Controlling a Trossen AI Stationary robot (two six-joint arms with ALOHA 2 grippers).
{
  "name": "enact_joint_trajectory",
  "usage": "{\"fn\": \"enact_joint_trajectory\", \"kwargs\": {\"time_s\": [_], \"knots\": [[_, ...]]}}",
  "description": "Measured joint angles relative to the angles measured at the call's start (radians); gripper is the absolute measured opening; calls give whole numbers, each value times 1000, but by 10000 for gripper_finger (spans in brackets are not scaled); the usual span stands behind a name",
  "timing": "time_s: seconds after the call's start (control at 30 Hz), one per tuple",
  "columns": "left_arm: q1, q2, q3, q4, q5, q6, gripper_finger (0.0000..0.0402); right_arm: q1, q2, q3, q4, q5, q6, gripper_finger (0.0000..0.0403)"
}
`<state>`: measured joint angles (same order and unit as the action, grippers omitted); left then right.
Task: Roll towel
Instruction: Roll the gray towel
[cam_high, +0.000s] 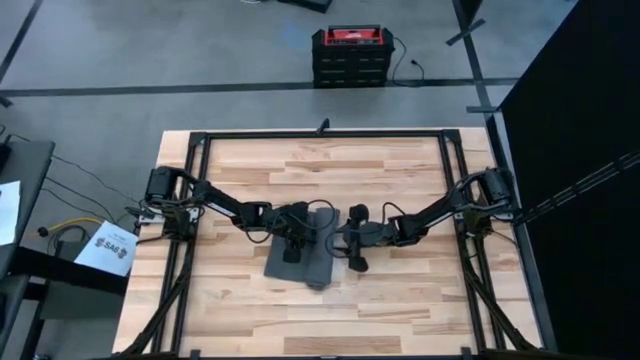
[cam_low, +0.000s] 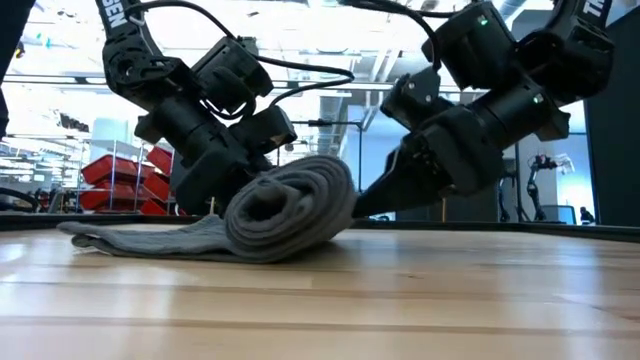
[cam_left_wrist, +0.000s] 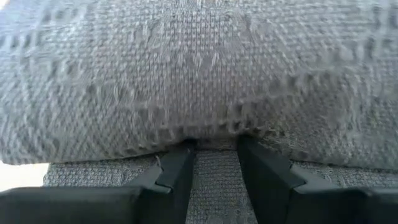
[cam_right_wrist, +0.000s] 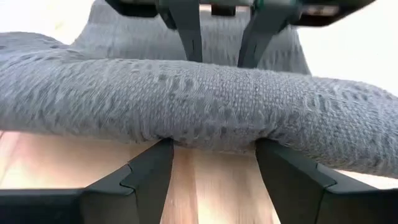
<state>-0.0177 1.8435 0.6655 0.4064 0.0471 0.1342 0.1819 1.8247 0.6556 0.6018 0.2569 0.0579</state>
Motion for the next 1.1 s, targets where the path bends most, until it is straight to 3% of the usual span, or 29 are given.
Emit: {"fn": "enact_joint_trajectory", "kwargs": {"time_s": [0.3, 0.67, 1.1], "knots": [[0, 0, -1, 3, 0, -5, 118, -6, -3, 2, -67, 2, 33, 221], [0, 0, -1, 3, 0, -6, 118, 30, -11, 11, -297, 3, 265, 221], [0, 0, -1, 7, -1, -7, 118, 50, -7, 5, -264, -86, 275, 221]]}}
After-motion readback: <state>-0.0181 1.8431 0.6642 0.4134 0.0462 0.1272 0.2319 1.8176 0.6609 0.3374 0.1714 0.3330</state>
